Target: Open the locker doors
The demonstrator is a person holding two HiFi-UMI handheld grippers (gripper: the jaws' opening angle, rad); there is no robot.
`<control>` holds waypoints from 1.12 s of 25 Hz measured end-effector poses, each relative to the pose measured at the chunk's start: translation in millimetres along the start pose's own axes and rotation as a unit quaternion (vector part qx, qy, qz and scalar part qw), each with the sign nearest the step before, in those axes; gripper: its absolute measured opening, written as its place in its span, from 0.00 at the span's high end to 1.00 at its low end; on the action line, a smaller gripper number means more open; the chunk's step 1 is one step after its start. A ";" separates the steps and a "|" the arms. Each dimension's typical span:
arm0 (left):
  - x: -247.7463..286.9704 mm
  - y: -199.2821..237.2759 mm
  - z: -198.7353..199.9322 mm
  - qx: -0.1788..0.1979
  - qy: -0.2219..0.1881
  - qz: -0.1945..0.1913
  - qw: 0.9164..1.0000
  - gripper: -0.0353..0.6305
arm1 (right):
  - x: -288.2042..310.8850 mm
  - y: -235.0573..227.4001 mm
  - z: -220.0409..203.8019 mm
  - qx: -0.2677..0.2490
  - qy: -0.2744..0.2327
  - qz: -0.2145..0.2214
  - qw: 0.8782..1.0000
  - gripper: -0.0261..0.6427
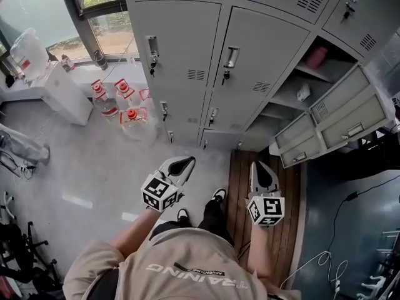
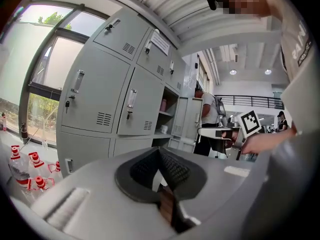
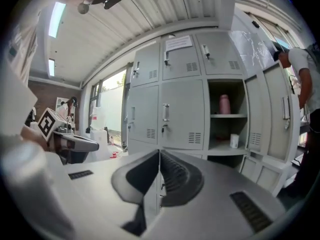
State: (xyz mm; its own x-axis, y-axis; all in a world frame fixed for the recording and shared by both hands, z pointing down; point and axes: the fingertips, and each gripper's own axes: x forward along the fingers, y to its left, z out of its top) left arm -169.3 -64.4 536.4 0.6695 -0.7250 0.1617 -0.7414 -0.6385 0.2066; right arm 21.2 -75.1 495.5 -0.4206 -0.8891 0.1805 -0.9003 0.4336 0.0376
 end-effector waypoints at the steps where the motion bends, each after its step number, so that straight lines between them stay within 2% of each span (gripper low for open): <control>1: -4.0 -0.8 0.7 -0.001 -0.005 0.001 1.000 0.94 | -3.9 8.1 2.0 -0.003 -0.002 0.002 1.000 0.94; 8: -22.2 -21.6 23.3 0.010 -0.034 0.005 0.999 0.94 | -32.5 33.6 30.9 -0.023 -0.035 0.015 0.999 0.94; 15: -13.6 -57.7 55.6 0.039 -0.050 -0.003 0.998 0.94 | -51.6 29.7 56.7 -0.029 -0.068 0.035 0.997 0.94; 20: -9.7 -69.9 56.0 0.044 -0.042 -0.002 0.998 0.94 | -54.0 21.1 54.2 -0.021 -0.071 0.044 0.996 0.94; 28: -10.0 -64.1 46.8 0.040 -0.035 0.016 0.998 0.94 | -52.2 24.6 47.9 -0.021 -0.068 0.063 0.995 0.94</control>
State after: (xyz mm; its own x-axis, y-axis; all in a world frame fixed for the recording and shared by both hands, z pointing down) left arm -130.7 -28.2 476.4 0.6422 -0.7602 0.0981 -0.7659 -0.6310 0.1234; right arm 15.7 -25.1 439.9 -0.5430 -0.8382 0.0512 -0.8358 0.5453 0.0639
